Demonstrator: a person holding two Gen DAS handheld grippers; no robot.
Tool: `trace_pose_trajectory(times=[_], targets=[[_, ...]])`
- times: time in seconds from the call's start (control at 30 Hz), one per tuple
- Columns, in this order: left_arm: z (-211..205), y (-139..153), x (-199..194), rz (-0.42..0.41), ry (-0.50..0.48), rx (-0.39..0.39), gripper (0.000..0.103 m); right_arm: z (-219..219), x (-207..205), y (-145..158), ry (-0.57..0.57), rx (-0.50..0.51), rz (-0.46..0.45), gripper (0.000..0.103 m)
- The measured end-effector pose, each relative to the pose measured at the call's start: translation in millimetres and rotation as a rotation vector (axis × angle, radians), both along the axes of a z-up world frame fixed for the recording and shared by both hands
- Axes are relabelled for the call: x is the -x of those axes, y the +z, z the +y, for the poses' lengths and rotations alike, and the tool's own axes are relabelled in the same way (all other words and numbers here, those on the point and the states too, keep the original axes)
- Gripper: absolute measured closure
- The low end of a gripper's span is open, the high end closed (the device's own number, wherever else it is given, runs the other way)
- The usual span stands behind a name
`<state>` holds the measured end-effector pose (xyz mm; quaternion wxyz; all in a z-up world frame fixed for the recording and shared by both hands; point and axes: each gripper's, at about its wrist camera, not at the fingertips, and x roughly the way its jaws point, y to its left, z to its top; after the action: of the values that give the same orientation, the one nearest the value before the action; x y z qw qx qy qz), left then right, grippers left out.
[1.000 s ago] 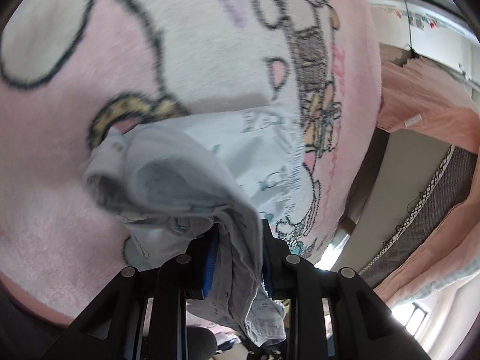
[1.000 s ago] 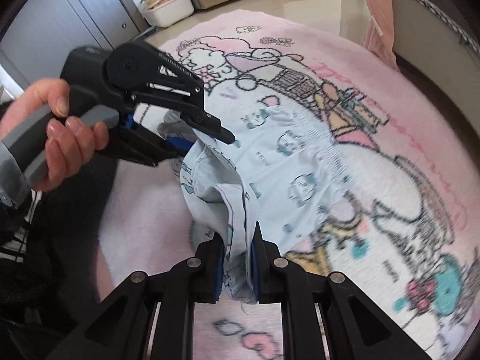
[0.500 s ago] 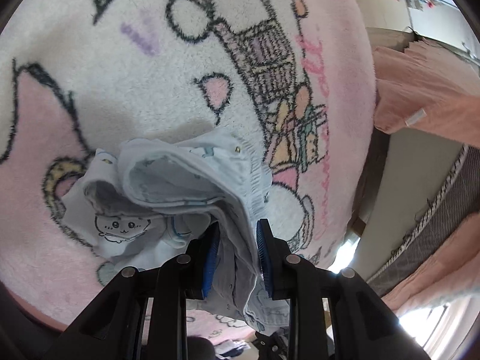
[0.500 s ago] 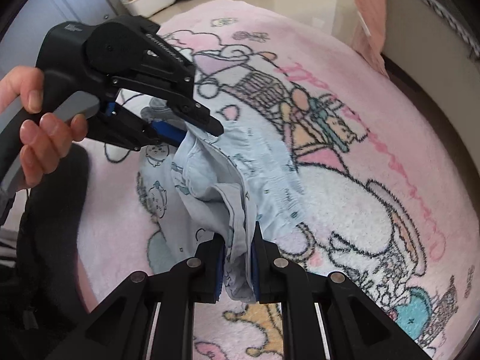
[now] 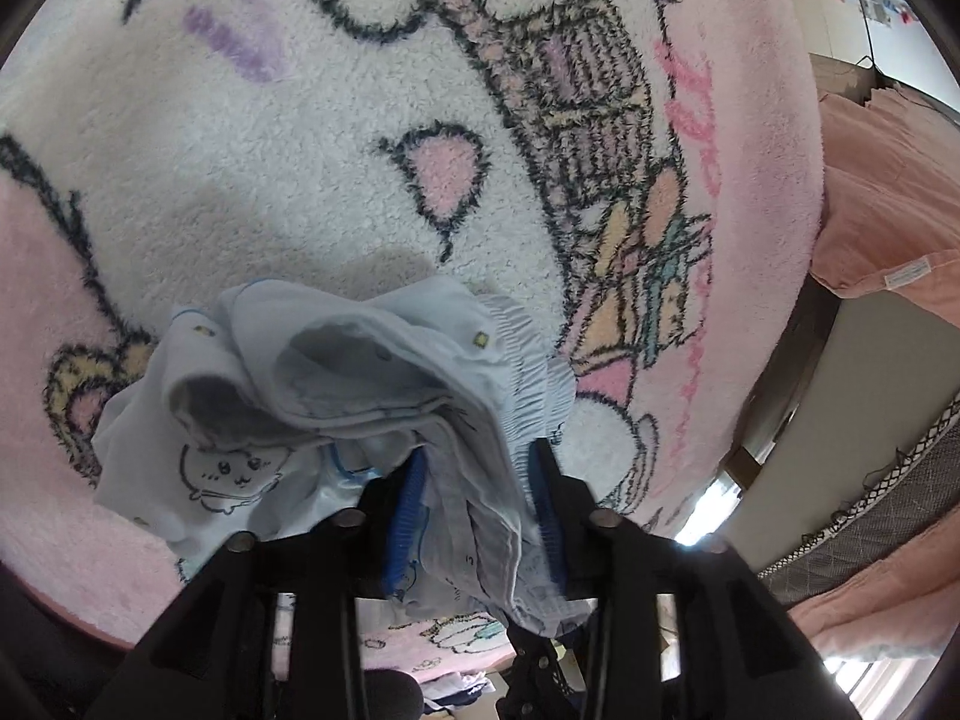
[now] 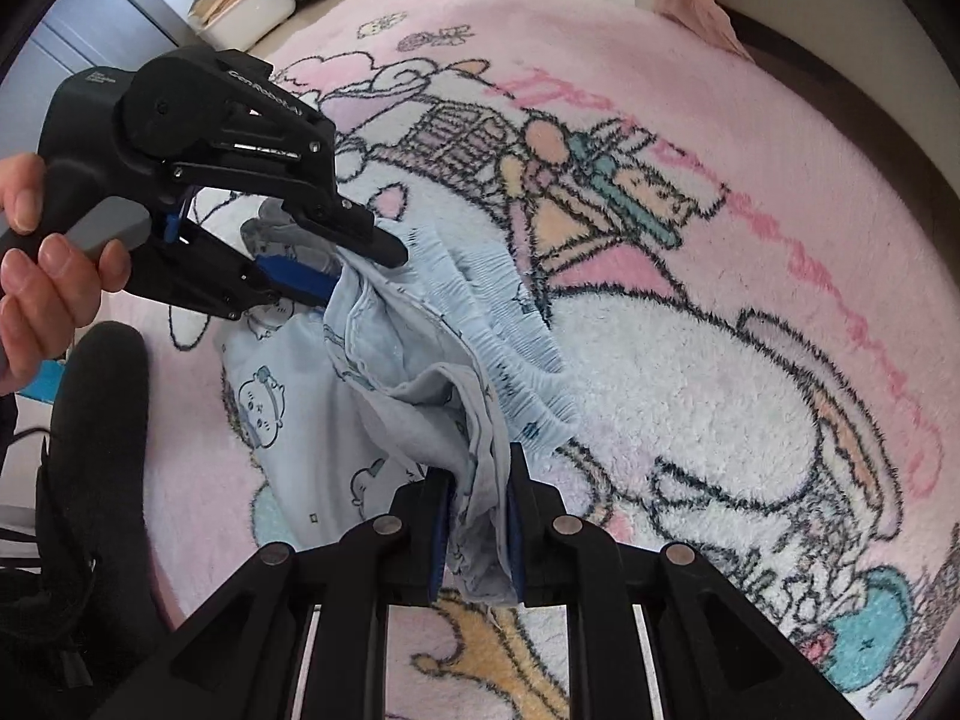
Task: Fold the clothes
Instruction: 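Lower the folded pants onto the rug and open both grippers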
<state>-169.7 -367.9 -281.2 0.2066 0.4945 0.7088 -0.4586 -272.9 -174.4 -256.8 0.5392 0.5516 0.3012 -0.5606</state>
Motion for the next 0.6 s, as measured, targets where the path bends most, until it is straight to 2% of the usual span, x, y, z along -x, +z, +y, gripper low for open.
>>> trace_pose_trajectory(times=[0.17,0.33,0.43,0.6], targets=[[-3.6,1.6,6.5,0.032,0.008,-0.015,0.038,-2.8,6.2,-6.9,-0.011,-0.017,0.025,0.087],[-8.1,13.2,12.5,0.061,0.003,0.009,0.034,-4.6,16.4,-7.4,-0.050,-0.028,0.072,0.075],[-12.6,23.1,12.8,0.080,-0.008,0.040,0.031,-4.0,23.0,0.4,-0.087,-0.024,0.141,0.062],[-15.9,36.2,2.8,0.070,-0.025,0.080,0.025,2.7,33.1,17.8,-0.185,0.004,0.256,0.054]])
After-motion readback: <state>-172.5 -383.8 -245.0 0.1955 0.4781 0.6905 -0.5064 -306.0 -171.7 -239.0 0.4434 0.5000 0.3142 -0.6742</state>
